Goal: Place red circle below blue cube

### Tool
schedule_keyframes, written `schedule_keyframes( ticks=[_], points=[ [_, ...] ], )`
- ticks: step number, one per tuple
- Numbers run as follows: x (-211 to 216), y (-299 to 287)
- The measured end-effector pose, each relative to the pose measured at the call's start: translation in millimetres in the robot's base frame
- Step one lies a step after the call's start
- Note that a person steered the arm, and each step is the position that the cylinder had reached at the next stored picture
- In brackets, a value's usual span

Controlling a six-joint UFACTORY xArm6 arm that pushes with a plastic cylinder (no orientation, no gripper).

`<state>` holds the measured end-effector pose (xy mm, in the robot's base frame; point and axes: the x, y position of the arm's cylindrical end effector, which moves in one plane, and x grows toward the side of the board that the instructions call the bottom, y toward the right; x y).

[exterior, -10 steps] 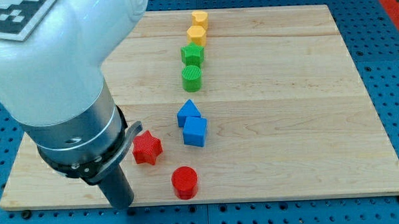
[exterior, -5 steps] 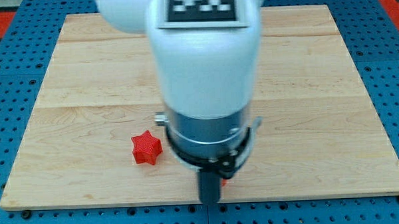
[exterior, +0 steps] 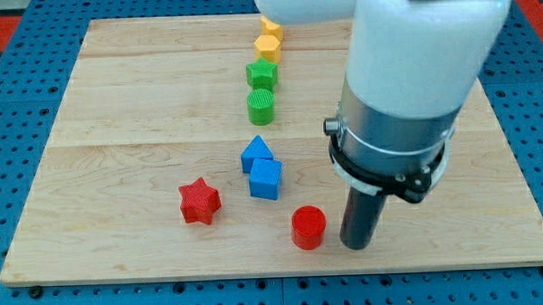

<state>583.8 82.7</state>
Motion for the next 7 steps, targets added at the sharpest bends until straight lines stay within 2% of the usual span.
schedule_keyframes(
  ticks=[1, 3, 7],
  points=[
    [-12, -13],
    [4, -46],
    [-6, -77]
  ],
)
